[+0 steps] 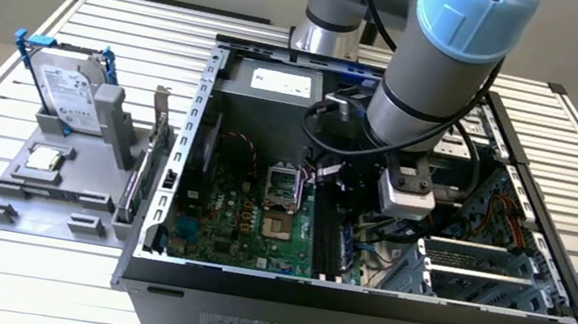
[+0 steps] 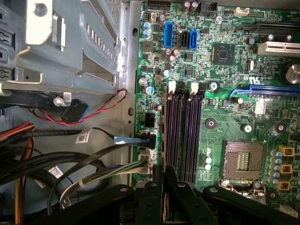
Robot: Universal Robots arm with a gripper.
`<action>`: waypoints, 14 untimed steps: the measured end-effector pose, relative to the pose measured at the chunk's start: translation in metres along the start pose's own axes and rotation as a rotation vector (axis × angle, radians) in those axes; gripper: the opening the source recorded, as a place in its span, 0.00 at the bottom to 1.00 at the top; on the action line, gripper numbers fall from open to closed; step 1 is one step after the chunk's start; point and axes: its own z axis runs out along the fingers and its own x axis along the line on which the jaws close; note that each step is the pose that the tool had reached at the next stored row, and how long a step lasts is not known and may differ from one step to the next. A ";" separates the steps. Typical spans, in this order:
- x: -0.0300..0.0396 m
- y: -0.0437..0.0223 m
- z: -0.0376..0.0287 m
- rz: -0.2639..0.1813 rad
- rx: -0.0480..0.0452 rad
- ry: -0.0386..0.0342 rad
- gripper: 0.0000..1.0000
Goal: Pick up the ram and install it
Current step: 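Insert the ram into the slot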
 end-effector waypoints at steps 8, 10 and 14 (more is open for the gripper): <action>-0.0002 0.0000 0.0013 0.000 -0.0002 0.0000 0.00; -0.0007 0.0000 0.0014 -0.001 -0.0001 0.0000 0.00; -0.0009 -0.0001 0.0022 -0.001 0.0003 -0.0001 0.00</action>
